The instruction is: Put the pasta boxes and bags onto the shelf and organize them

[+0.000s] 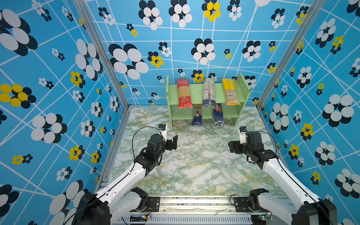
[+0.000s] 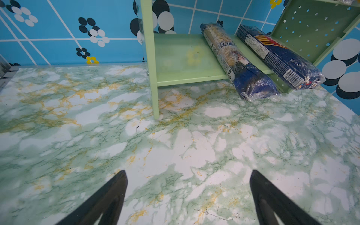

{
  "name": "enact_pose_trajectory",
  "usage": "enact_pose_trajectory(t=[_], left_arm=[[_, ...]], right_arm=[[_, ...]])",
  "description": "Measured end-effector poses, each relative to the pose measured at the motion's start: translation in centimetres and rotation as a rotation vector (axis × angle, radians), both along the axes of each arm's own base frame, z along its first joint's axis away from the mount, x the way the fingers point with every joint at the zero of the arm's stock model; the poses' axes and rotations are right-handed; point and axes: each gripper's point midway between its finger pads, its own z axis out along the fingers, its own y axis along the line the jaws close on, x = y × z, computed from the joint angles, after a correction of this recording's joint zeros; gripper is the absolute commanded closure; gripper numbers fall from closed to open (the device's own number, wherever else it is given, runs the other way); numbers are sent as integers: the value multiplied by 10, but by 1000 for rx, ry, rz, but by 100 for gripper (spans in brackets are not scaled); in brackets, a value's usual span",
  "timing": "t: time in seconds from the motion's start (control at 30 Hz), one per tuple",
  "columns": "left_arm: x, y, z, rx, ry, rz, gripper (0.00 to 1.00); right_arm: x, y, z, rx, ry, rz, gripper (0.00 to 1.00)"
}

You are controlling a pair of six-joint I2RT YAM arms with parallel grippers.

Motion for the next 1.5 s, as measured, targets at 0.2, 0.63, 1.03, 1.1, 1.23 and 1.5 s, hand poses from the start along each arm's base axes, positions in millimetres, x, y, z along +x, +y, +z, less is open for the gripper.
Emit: enact_pose_trajectory(t=[0.2, 0.63, 1.03, 1.1, 1.23, 1.5], left_arm=[[12, 26, 2, 32, -19, 36, 1], [34, 88, 3, -24, -83, 140, 1], [45, 117, -55, 13, -39, 189, 1], [45, 119, -58, 19, -36, 193, 1], [47, 123, -56, 36, -51, 200, 1], [49, 133, -76, 65, -43, 236, 1]], right_arm=[[11, -34, -1, -6, -69, -116, 8], [35, -64, -19, -47, -155, -220, 8], [67, -73, -22, -67, -245, -235, 8], [71, -75, -24, -67, -252, -242, 8], [78, -77, -29, -66, -273, -246, 8], [79, -80, -41, -59, -310, -264, 9]])
